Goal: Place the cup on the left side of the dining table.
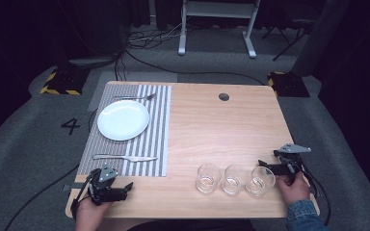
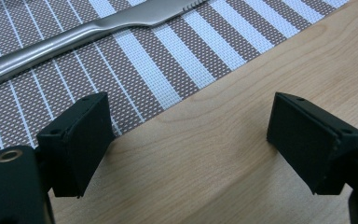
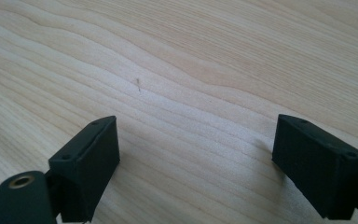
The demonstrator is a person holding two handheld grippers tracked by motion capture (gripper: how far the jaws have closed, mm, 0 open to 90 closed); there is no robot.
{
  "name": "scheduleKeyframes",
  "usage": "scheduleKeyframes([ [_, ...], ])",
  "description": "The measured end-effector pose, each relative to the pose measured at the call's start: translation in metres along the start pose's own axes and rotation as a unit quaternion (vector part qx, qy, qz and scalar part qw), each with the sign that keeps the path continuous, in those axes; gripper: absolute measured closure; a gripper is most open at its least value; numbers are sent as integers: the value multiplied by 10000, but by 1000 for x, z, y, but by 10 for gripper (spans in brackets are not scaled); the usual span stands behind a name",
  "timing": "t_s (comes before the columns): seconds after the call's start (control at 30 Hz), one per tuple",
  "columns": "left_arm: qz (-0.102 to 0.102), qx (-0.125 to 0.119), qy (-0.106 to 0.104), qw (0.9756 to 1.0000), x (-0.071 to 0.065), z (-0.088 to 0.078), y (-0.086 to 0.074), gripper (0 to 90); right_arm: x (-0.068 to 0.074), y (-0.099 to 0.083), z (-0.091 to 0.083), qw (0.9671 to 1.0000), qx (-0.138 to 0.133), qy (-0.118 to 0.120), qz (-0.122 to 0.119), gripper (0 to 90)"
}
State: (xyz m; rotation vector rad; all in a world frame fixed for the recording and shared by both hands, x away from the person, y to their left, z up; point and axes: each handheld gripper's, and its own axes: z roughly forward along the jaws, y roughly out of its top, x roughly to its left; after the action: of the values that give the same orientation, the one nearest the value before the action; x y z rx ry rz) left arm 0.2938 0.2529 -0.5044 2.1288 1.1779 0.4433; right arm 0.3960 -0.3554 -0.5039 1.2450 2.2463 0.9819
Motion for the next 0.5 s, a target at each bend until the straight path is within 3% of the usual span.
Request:
scheduleKeyframes([
  [0.23, -83, -4, 111, 9999, -1, -2, 1, 154, 0, 0, 0, 10000, 0, 1, -1, 148],
  [0.33, -236, -343, 93, 9991, 0, -7, 2, 154, 0, 0, 0, 10000, 0, 0, 0, 148],
  [0.43, -487, -806, -49, 9955, 2, -19, 6, 154, 0, 0, 0, 10000, 0, 1, -1, 148],
  [0.5, -612, -980, -75, 9933, 2, -27, 9, 154, 0, 0, 0, 10000, 1, 1, -1, 148],
])
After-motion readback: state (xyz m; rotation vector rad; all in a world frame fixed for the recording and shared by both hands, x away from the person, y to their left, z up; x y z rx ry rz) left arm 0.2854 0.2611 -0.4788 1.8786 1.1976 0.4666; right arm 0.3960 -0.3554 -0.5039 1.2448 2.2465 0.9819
